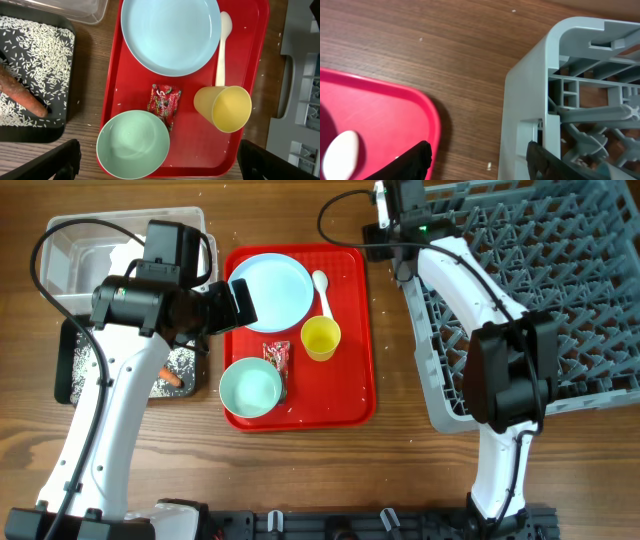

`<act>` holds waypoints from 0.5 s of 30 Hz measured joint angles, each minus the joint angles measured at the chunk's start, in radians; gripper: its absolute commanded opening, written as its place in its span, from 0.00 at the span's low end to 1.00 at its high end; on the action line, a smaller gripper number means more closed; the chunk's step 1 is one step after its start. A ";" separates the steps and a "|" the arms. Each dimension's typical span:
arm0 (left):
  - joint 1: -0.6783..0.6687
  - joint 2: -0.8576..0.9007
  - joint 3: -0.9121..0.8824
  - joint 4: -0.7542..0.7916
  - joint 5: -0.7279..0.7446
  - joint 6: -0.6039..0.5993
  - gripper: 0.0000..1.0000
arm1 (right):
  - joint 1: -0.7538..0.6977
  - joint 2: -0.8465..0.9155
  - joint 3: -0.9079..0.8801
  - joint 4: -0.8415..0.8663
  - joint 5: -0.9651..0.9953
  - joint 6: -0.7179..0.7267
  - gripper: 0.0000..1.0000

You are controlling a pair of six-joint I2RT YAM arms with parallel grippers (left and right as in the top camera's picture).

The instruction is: Sort waste into correct bins and load items into the dishwasher rack

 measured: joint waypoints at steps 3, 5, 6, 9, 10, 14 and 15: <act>0.000 0.000 0.000 0.000 0.000 0.000 1.00 | -0.034 0.000 0.005 0.003 0.000 -0.002 0.66; 0.000 0.000 0.000 0.000 0.000 0.000 1.00 | -0.056 0.000 0.005 0.008 0.003 -0.004 0.73; 0.000 0.000 0.000 0.000 0.000 0.000 1.00 | -0.062 0.000 0.005 0.006 -0.003 -0.005 0.76; 0.000 0.000 0.000 0.000 0.000 0.000 1.00 | -0.068 0.006 0.013 -0.032 -0.009 -0.015 0.80; 0.000 0.000 0.000 0.000 0.000 0.000 1.00 | -0.071 0.006 0.018 -0.040 -0.016 -0.017 0.81; 0.000 0.000 0.000 0.000 0.000 0.000 1.00 | -0.078 -0.114 0.022 -0.145 -0.127 -0.021 0.96; 0.000 0.000 0.000 0.000 0.000 0.000 1.00 | -0.077 -0.190 0.024 -0.193 -0.163 -0.009 0.97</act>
